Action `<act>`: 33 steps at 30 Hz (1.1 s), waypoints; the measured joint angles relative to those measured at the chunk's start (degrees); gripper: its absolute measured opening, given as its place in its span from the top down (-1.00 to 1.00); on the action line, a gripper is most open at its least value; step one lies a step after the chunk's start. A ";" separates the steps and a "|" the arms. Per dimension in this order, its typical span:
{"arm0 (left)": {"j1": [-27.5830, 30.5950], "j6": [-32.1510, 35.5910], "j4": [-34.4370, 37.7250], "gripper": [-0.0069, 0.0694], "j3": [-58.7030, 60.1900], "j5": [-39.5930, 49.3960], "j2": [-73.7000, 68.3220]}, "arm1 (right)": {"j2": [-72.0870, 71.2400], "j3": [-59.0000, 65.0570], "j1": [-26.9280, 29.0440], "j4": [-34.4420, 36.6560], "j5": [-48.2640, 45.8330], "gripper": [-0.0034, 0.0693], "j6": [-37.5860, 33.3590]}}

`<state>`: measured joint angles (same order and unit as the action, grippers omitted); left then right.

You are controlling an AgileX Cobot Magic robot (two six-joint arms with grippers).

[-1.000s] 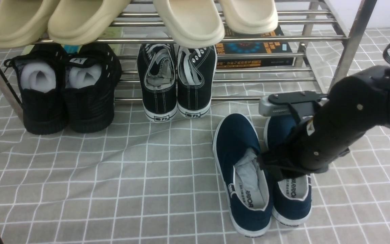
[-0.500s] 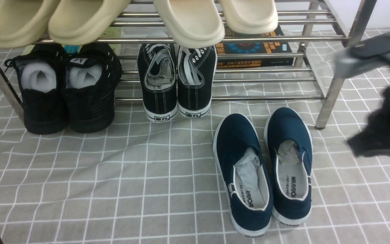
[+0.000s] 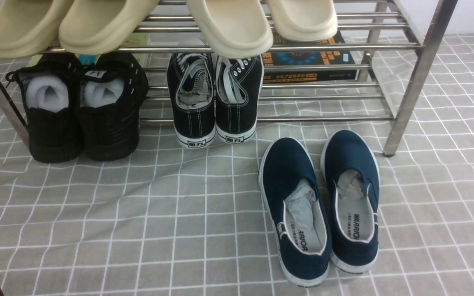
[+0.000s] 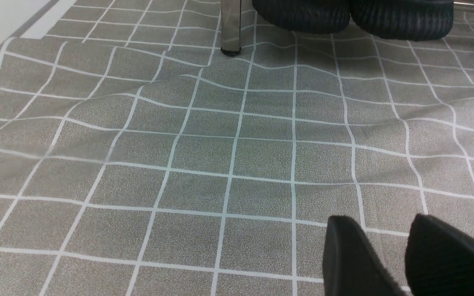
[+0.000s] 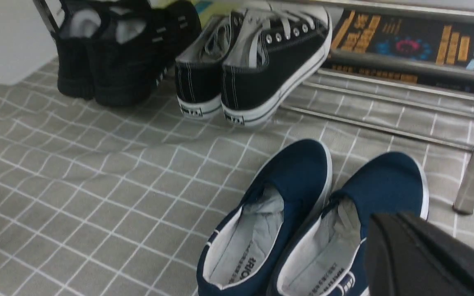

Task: Take the shoes off the shelf with your hand from the grey coffee tablecloth.

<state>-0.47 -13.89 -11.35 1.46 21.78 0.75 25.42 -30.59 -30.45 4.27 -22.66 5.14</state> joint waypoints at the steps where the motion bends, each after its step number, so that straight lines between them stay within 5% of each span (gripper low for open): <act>1: 0.00 0.00 0.00 0.19 0.00 0.05 0.00 | -1.25 0.21 0.00 0.07 0.35 0.95 -0.12; 33: 0.00 0.00 0.00 0.19 0.00 0.05 0.00 | -5.61 3.28 0.00 0.03 1.82 0.89 -0.77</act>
<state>-0.47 -13.89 -11.34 1.46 21.84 0.75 19.81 -27.31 -30.45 4.30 -20.84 4.37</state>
